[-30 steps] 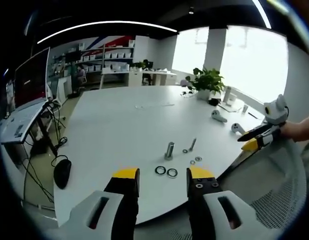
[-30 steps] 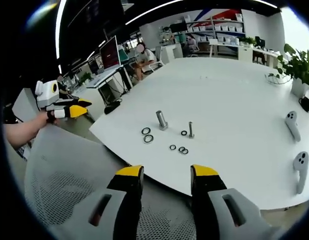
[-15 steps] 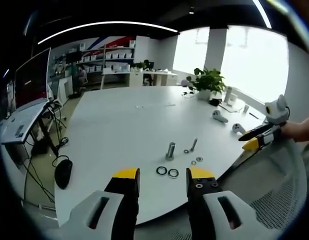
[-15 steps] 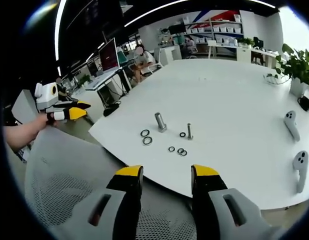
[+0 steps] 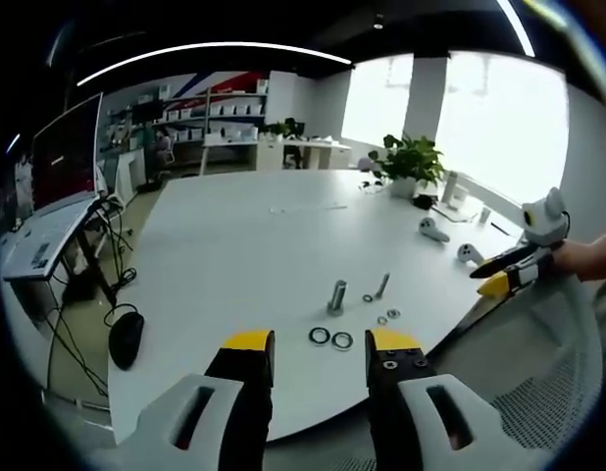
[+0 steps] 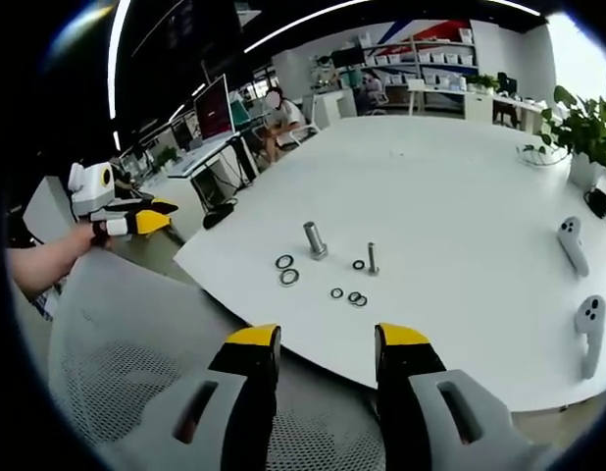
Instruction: Place the washer onto the threaded stud by aligning its center hole with the stud, sliding it down to the base, and recovering from edge contact or off-axis alignment until the washer reaches the visible bottom stop.
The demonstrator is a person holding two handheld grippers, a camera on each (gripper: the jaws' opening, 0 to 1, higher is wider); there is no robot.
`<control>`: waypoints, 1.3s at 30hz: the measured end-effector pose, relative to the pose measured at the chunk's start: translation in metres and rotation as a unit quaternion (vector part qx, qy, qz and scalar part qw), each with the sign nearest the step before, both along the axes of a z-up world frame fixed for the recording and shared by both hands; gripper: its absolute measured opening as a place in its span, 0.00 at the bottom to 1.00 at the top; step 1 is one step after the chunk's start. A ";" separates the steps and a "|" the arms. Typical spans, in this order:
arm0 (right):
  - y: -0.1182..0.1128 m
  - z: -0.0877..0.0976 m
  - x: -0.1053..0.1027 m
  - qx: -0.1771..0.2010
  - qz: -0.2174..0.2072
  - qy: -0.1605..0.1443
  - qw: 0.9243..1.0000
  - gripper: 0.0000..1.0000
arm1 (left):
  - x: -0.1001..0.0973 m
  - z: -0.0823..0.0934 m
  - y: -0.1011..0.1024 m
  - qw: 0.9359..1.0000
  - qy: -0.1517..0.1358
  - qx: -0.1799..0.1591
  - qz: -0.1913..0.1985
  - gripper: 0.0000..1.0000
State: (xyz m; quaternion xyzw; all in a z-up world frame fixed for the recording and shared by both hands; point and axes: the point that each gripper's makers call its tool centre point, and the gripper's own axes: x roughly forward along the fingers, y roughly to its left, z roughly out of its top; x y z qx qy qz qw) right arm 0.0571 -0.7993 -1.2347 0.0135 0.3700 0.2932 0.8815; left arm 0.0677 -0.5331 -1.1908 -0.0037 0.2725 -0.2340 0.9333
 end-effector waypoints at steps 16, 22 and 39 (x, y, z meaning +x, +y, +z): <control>0.000 0.001 0.001 0.004 -0.001 -0.001 1.000 0.40 | 0.000 -0.003 0.001 1.000 0.013 -0.009 0.006 0.35; -0.001 0.003 0.002 0.008 -0.006 -0.003 1.000 0.40 | -0.002 -0.007 -0.003 1.000 0.025 0.002 -0.005 0.35; -0.001 0.004 0.003 0.014 -0.007 -0.007 1.000 0.40 | -0.008 -0.022 -0.006 0.996 0.070 0.038 -0.028 0.36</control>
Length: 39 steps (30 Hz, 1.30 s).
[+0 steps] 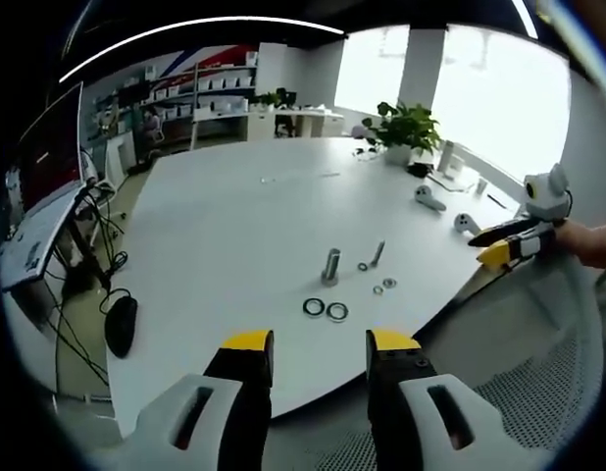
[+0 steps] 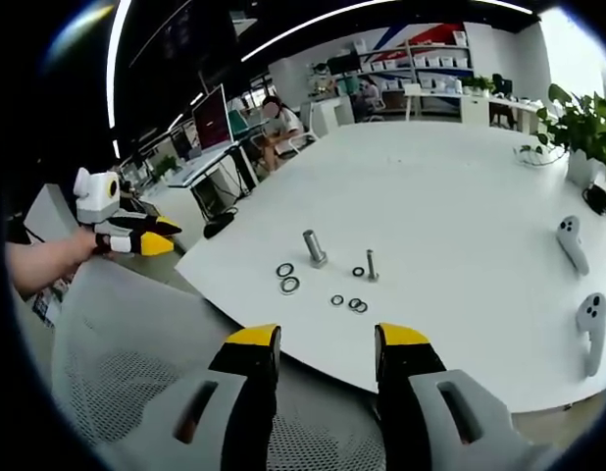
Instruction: Place the washer onto the threaded stud by aligning its center hole with the stud, sliding it down to the base, and recovering from edge contact or off-axis alignment until the washer reaches the visible bottom stop.
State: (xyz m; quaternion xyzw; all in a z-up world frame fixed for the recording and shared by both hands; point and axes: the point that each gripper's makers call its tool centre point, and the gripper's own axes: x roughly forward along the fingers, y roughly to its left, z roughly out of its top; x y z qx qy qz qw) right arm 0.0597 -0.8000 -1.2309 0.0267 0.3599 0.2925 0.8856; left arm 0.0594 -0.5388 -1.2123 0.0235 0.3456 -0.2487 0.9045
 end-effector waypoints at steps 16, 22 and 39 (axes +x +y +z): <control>-0.003 -0.005 -0.001 -0.013 -0.004 0.011 1.000 0.40 | 0.029 -0.007 -0.002 0.999 0.023 0.031 -0.024 0.36; -0.004 -0.007 -0.002 -0.015 -0.007 0.017 1.000 0.40 | 0.040 -0.019 -0.010 0.998 0.036 0.031 -0.037 0.38; -0.006 -0.007 -0.002 -0.015 -0.011 0.019 1.000 0.39 | 0.061 -0.069 -0.044 0.992 0.098 0.036 -0.066 0.39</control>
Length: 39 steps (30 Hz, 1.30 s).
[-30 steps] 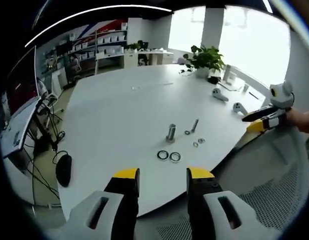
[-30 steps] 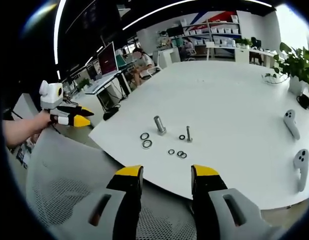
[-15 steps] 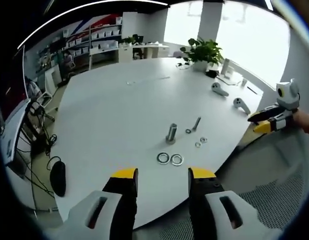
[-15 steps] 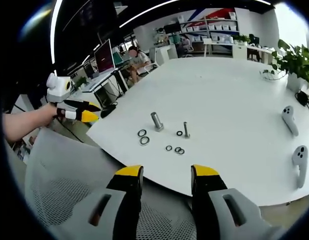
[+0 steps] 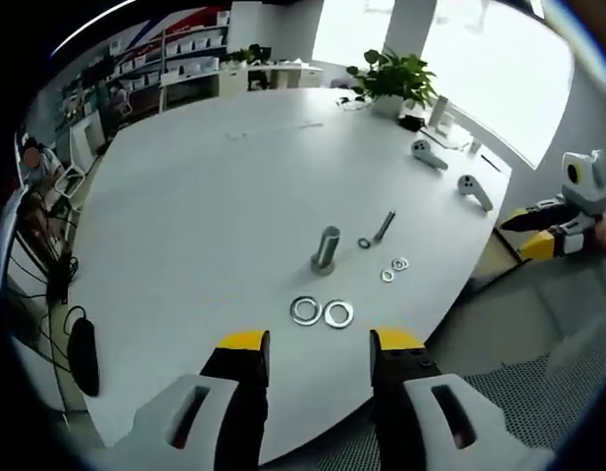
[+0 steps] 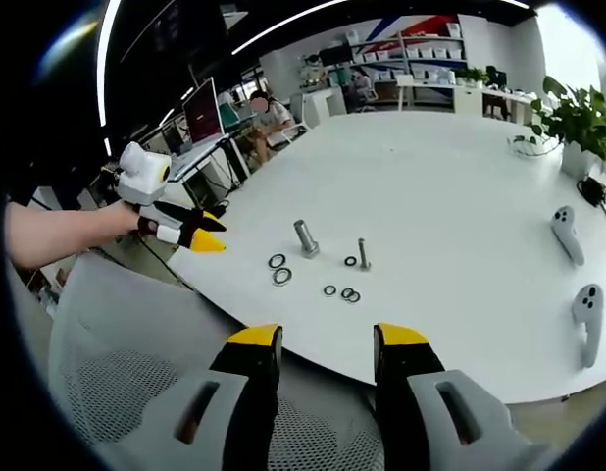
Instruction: Place the washer onto the threaded stud by aligning its center hole with the stud, sliding it down to the base, and recovering from edge contact or off-axis alignment until the washer reaches the visible bottom stop.
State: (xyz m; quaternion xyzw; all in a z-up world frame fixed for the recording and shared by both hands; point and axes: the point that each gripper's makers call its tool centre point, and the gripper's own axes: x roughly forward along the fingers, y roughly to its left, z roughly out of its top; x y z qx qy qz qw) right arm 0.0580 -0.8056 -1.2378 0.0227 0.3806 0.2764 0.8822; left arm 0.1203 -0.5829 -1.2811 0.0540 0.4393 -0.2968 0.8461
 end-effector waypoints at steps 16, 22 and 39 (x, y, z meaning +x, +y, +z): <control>-0.001 0.000 0.001 0.003 -0.007 -0.001 1.000 0.39 | 0.005 -0.035 -0.019 0.998 0.046 0.030 -0.042 0.37; -0.002 0.001 0.002 0.005 -0.010 -0.002 1.000 0.39 | 0.018 -0.039 -0.024 0.998 0.050 0.033 -0.036 0.37; -0.004 0.002 0.004 0.011 -0.020 -0.004 1.000 0.38 | 0.031 -0.069 -0.023 0.962 0.067 0.161 -0.210 0.34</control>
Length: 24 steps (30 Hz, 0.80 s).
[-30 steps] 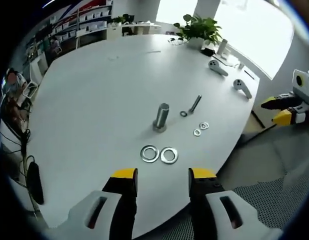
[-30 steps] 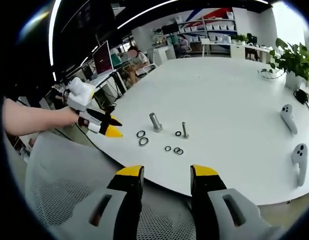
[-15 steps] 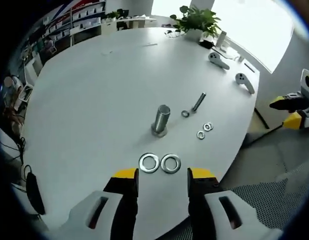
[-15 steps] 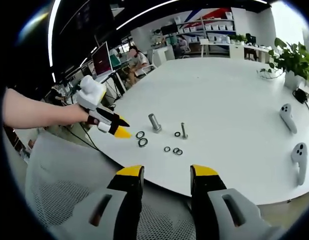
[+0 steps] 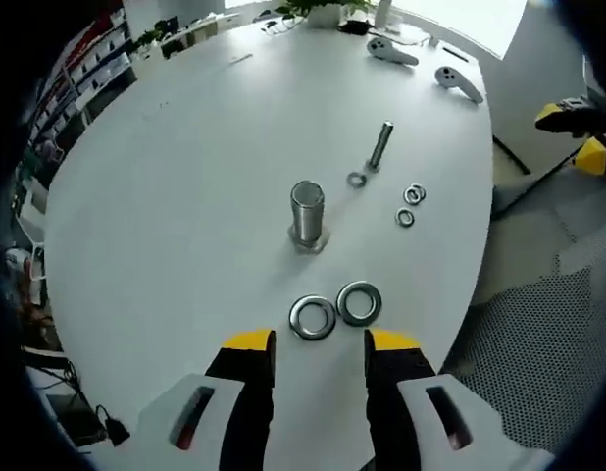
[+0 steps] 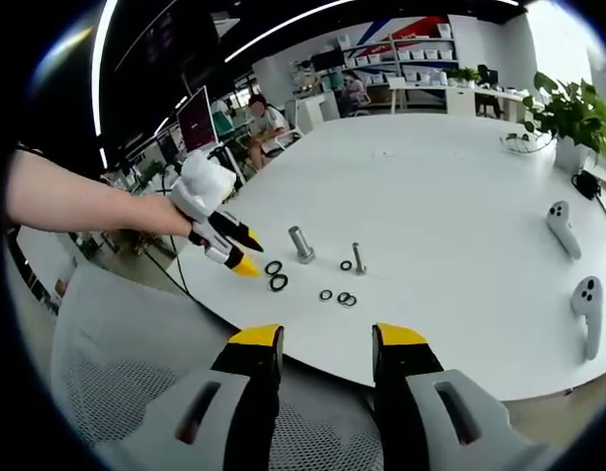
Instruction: Place the washer onto the threaded stud by aligning its center hole with the stud, sliding it down to the base, and recovering from edge contact or off-axis alignment until the washer reaches the visible bottom stop.
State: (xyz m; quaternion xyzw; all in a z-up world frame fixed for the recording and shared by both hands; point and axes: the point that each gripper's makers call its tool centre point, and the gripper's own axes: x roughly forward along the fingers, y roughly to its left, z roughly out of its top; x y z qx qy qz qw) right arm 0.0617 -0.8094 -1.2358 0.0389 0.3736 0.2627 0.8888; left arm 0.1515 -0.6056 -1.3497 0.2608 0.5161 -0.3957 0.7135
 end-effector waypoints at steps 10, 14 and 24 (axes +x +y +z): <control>0.000 0.000 0.001 0.002 -0.003 -0.001 1.000 0.38 | 0.006 -0.014 -0.004 0.999 0.021 0.014 -0.040 0.33; -0.002 0.002 0.002 0.006 -0.010 -0.006 1.000 0.37 | 0.003 -0.018 -0.001 0.997 0.029 0.032 -0.068 0.33; -0.003 0.002 0.003 0.007 -0.012 -0.006 1.000 0.37 | 0.008 -0.021 -0.002 0.991 0.026 0.052 -0.122 0.28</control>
